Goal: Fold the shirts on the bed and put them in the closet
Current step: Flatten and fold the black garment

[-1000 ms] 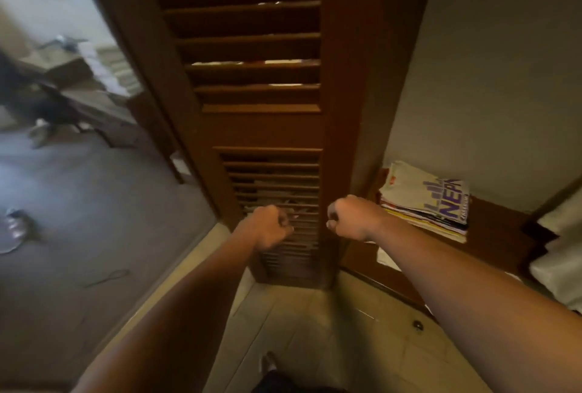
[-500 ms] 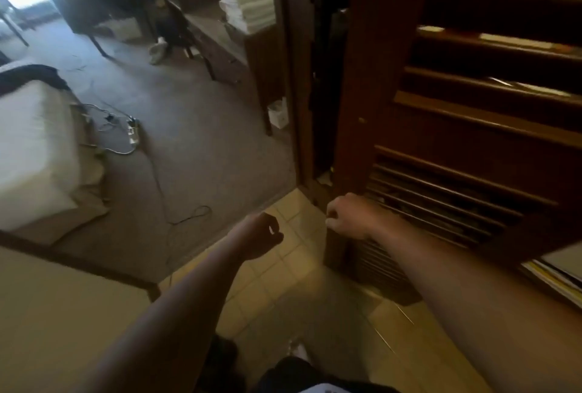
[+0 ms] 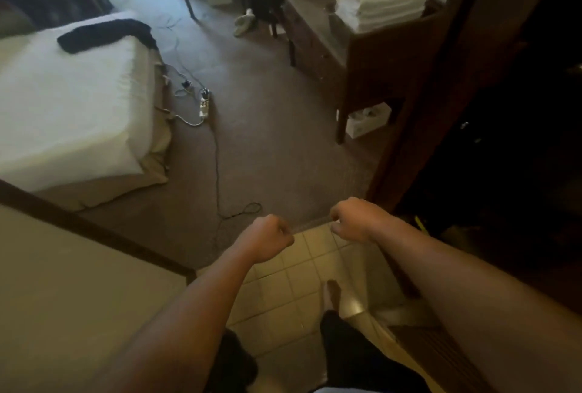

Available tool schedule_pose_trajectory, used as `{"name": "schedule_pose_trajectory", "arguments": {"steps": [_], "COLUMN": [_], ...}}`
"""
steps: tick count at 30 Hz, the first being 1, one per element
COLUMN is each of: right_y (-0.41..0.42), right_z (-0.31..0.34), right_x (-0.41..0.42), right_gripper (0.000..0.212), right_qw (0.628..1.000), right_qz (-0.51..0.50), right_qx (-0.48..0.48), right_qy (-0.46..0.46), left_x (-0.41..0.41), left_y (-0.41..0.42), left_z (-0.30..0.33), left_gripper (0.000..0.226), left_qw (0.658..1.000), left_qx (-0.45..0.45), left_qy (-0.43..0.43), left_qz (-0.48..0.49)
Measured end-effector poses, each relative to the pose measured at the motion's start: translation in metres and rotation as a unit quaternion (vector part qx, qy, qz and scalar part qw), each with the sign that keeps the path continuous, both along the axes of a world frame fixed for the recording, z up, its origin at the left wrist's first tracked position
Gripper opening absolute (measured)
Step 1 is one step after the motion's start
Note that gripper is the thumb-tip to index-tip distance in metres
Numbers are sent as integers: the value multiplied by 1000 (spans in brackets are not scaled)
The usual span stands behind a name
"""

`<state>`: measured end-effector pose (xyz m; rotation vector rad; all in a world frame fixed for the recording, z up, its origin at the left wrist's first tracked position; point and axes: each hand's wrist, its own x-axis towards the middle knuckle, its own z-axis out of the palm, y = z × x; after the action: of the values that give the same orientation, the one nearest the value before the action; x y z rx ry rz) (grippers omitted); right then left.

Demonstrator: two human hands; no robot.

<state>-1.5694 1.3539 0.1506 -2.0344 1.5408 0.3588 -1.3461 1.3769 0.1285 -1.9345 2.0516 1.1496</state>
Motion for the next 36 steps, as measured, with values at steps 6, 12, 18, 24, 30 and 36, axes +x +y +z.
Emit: {"name": "schedule_pose_trajectory", "arguments": {"steps": [6, 12, 18, 24, 30, 36], "right_y": [-121, -238, -339, -450, -549, -628], "right_z": [-18, -17, -19, -29, -22, -17], "right_x": [46, 90, 146, 217, 300, 372], "right_gripper": [20, 20, 25, 21, 20, 19], "right_qw": [998, 991, 984, 983, 984, 980], "right_qz": [59, 131, 173, 179, 172, 190], "right_qx": [12, 15, 27, 24, 25, 4], "right_qy": [11, 22, -23, -40, -48, -56], "left_x": [41, 88, 146, 219, 299, 371], "left_y": [-98, -178, -249, -351, -447, -526], "left_z": [-3, 0, -4, -9, 4, 14], "left_gripper": [32, 27, 24, 27, 25, 26], "left_qw": [995, 982, 962, 960, 966, 963], "left_qx": [6, -3, -7, -19, -2, -23], "left_qy": [28, 39, 86, 77, 59, 27], "left_qz": [96, 184, 259, 269, 254, 268]}}
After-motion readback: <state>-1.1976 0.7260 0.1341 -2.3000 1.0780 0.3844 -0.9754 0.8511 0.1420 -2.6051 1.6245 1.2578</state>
